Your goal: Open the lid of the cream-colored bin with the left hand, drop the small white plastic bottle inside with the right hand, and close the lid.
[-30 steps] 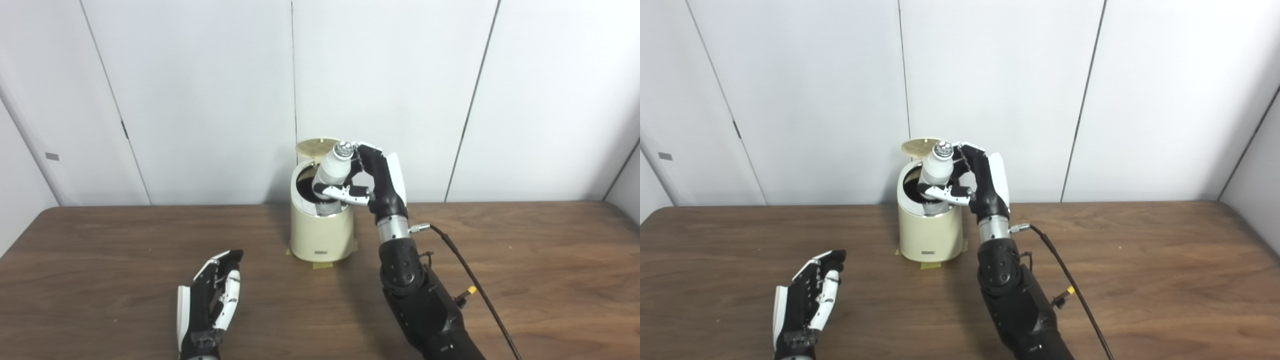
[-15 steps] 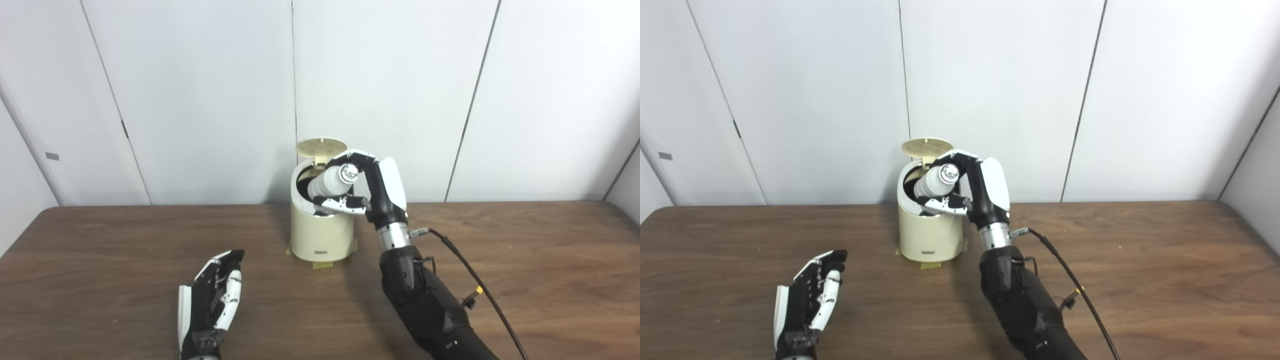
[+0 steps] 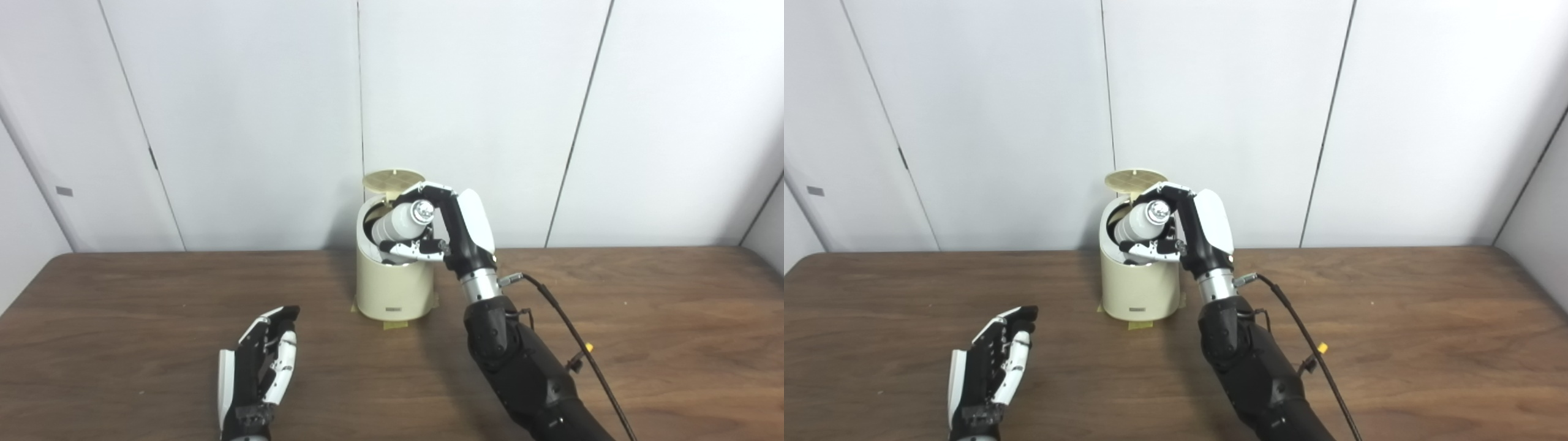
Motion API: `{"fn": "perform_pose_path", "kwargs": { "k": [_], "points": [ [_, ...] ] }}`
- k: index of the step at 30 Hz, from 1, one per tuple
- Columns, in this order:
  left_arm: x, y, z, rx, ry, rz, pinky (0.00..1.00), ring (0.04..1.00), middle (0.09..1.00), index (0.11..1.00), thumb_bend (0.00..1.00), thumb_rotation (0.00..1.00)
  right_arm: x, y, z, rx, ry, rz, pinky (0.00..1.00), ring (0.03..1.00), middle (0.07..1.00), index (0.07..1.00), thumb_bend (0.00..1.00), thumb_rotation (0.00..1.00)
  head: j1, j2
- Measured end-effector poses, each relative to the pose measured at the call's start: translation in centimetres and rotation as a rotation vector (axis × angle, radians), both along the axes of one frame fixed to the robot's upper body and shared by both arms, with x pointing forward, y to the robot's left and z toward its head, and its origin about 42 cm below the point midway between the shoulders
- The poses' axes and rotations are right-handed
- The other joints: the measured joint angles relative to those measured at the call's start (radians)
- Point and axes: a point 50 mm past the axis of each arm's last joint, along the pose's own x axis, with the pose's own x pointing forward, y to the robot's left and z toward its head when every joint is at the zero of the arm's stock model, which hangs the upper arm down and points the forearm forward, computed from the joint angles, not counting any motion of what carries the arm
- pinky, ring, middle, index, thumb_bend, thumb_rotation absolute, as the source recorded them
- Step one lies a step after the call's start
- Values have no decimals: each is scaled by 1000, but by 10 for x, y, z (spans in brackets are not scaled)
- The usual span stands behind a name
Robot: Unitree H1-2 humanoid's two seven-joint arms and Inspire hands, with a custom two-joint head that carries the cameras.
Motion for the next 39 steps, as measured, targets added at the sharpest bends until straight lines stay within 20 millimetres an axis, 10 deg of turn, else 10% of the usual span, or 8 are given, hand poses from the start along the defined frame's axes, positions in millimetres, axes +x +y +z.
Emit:
{"fn": "perform_pose_path", "kwargs": {
  "k": [5,16,25,39],
  "points": [
    [0,0,0,0,0,0,666,735,744,721,217,654,0,-1,1,-14,15,-13,601,650,636,615,915,206,-3,-2],
    [0,0,0,2,-1,2,664,739,747,722,202,645,-1,5,8,-112,42,-65,677,837,862,845,954,241,-8,-3],
    [0,0,0,3,-1,3,669,739,747,722,213,640,-3,5,8,-119,54,-82,692,853,870,861,935,240,-9,-3],
    [3,1,2,-1,-10,16,668,731,740,713,209,635,-17,-8,1,198,-91,-123,163,207,263,249,772,271,-21,-8]
  ]
}}
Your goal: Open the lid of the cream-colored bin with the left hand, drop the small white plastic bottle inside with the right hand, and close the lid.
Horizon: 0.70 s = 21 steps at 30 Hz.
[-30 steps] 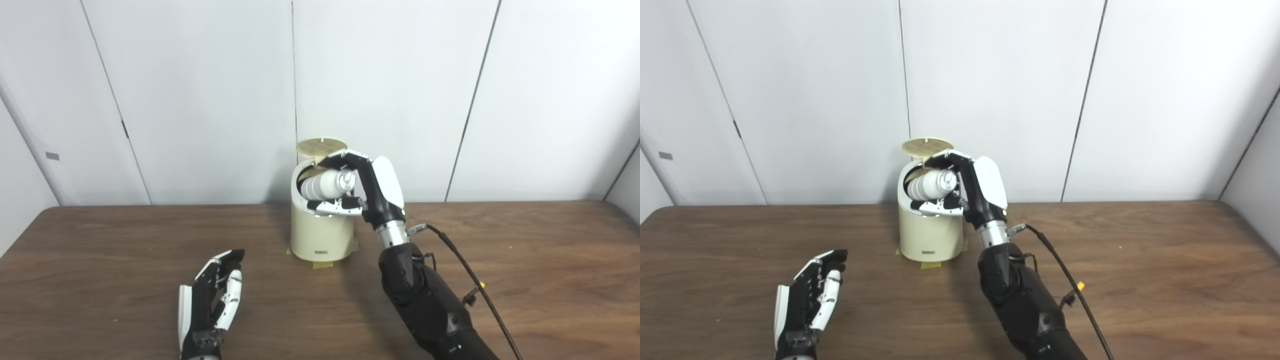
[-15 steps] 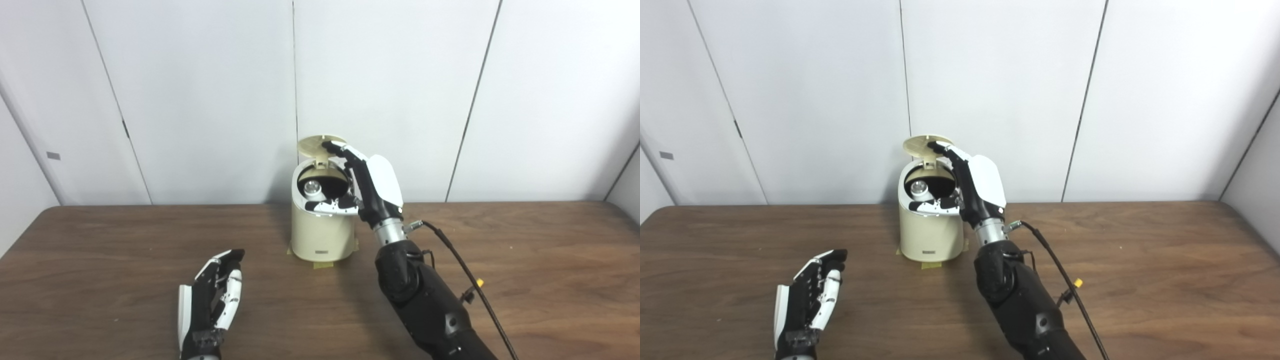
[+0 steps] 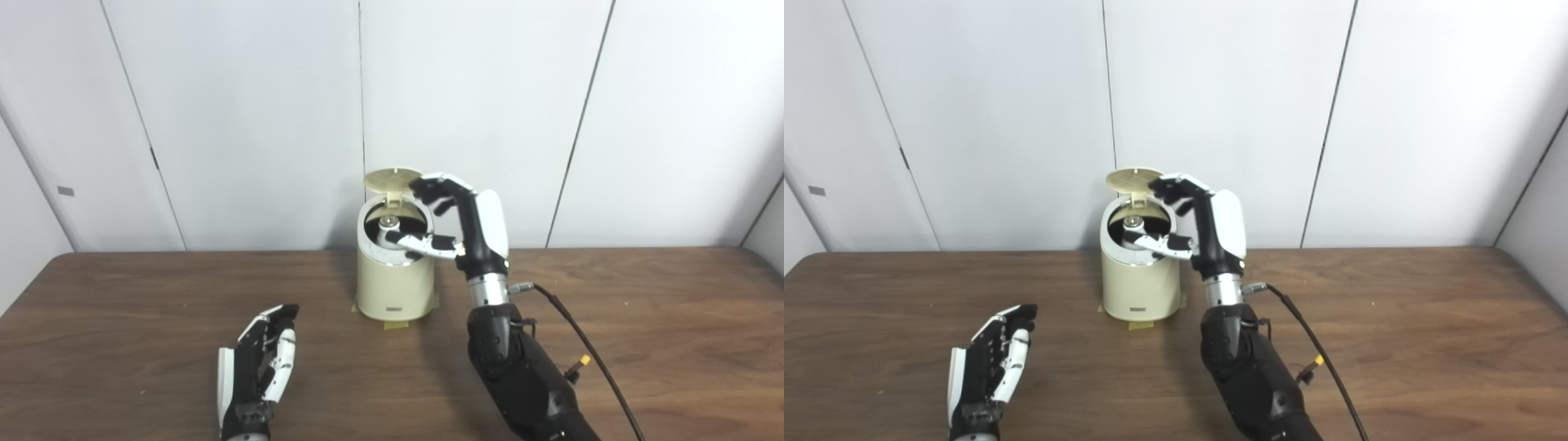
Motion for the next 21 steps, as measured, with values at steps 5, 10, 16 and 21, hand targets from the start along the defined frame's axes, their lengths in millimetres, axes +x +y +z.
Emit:
{"fn": "perform_pose_path", "kwargs": {
  "k": [5,10,16,21],
  "points": [
    [0,0,0,0,-3,1,667,732,740,712,203,629,-18,-10,2,144,-43,22,145,178,227,218,653,259,-2,0],
    [0,1,2,1,-22,-2,669,732,739,711,203,621,-42,-32,9,249,-105,19,279,341,383,472,503,163,-6,0],
    [0,3,2,1,-27,2,672,736,742,715,212,625,-64,-71,-38,246,12,-45,672,726,772,767,515,666,-9,-2],
    [0,8,2,14,-30,5,660,726,732,707,206,624,-91,-107,-59,255,81,-33,709,720,711,732,448,796,-12,0]
  ]
}}
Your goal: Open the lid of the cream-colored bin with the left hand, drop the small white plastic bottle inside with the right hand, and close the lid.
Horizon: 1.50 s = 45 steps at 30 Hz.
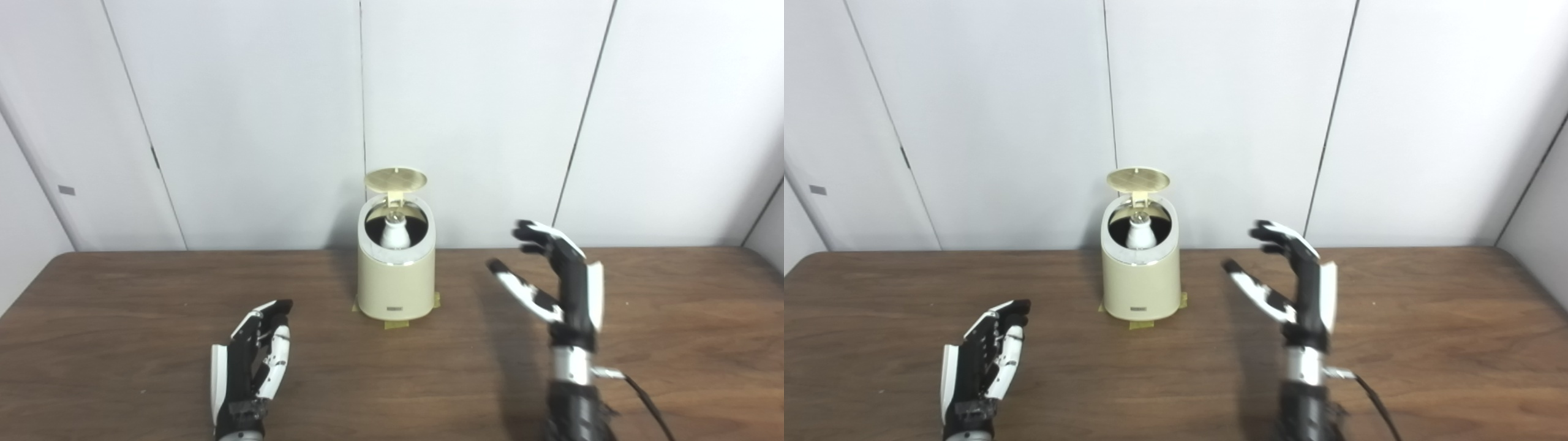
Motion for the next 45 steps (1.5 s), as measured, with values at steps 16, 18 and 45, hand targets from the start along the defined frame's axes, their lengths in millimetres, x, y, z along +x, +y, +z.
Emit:
{"fn": "perform_pose_path", "kwargs": {
  "k": [16,18,45],
  "points": [
    [0,10,0,13,-3,9,653,727,732,708,205,663,-33,-11,-20,-75,233,327,941,962,965,937,224,967,0,-2],
    [1,12,1,23,-6,8,669,740,743,719,221,723,-36,-13,-22,-84,249,320,932,953,950,923,188,937,-2,-2],
    [111,-27,257,648,-173,-205,989,979,946,914,805,1000,-38,-18,-27,-127,289,279,914,949,948,942,135,1000,25,-9]
  ]
}}
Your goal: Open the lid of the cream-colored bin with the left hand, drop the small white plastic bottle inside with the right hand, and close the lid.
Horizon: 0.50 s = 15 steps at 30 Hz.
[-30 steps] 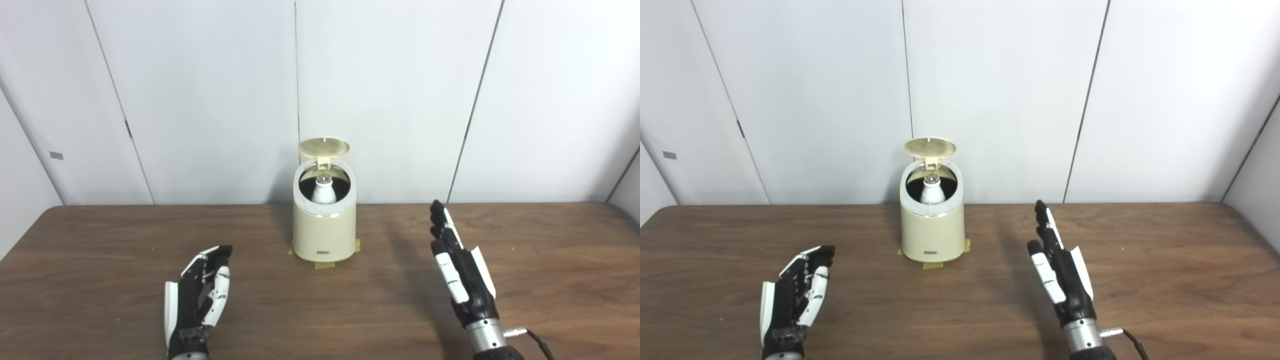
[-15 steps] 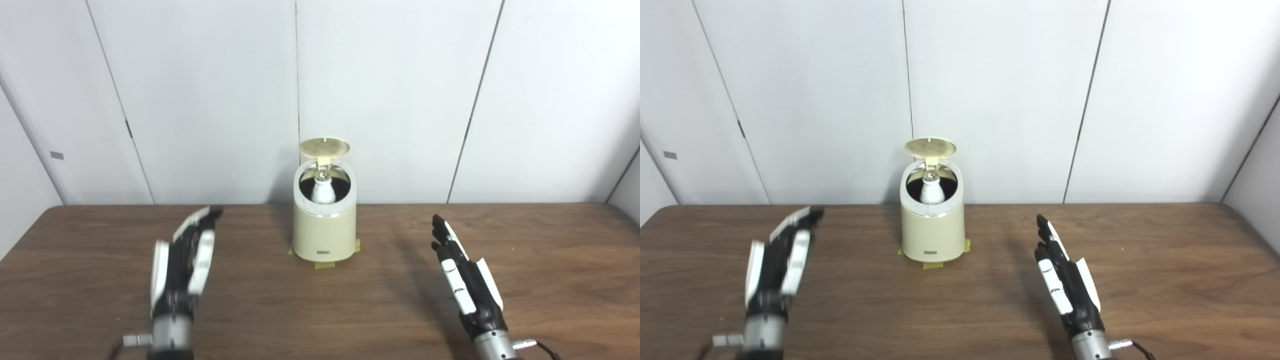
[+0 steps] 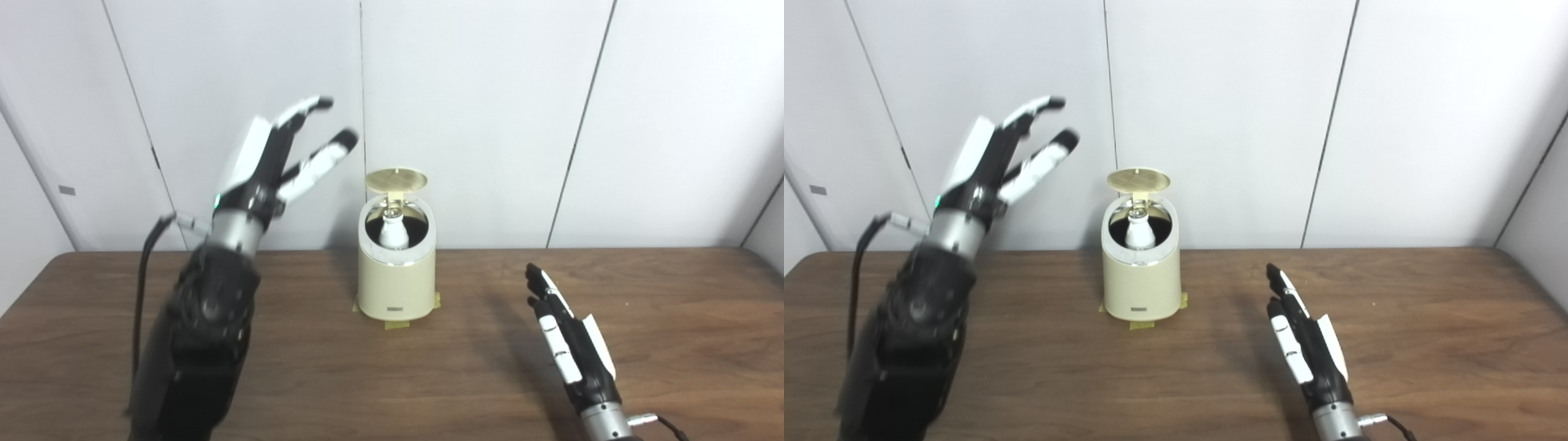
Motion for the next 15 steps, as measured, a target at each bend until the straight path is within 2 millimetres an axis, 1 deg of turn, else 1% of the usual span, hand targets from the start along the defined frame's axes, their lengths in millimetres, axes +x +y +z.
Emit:
{"fn": "perform_pose_path", "kwargs": {
  "k": [3,6,10,15],
  "points": [
    [12,-20,8,108,36,-25,999,984,933,870,811,1000,1,-1,-1,17,4,-2,914,952,949,946,147,1000,5,2],
    [21,-36,10,200,82,-38,1000,995,936,879,809,1000,1,0,0,18,3,1,910,953,951,949,154,1000,6,3],
    [34,-50,9,285,166,-17,1000,990,933,860,798,1000,1,0,0,15,3,-1,893,942,941,937,153,1000,8,6],
    [51,-63,7,370,235,28,1000,980,914,851,804,1000,1,1,0,4,0,-3,886,932,933,930,116,999,11,8]
  ]
}}
